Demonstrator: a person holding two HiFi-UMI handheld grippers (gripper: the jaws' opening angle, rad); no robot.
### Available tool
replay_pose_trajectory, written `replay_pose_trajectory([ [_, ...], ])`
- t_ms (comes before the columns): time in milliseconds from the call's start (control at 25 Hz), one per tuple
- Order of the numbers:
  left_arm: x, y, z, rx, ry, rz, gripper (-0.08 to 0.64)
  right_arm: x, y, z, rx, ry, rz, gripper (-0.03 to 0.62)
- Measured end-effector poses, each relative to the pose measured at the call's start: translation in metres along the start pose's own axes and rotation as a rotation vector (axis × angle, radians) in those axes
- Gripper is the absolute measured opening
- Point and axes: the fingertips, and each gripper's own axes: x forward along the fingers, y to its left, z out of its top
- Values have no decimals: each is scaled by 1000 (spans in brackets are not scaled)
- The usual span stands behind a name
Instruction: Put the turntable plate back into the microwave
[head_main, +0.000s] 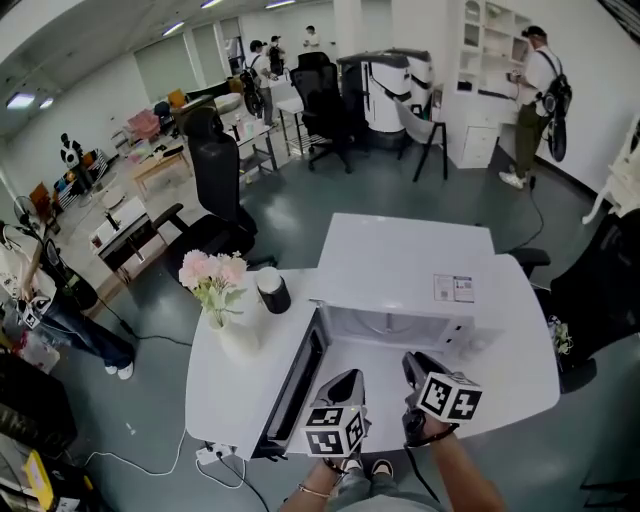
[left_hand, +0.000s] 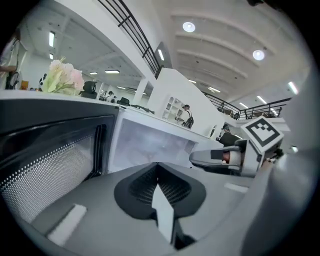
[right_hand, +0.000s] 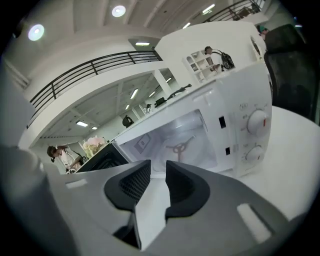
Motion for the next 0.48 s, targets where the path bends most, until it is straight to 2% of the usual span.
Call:
replay_pose_trajectory([
  [120,1,-7,12,20,-18,-8,0,-16,6,12,-98,-41,-11,64],
  [200,2,-13,18,26,-27,-17,0,-26,7,17,-151,-64,-23,55],
  [480,4,-32,37,73,-43,-39,0,-61,-2,27,-220,-131,-77,11],
])
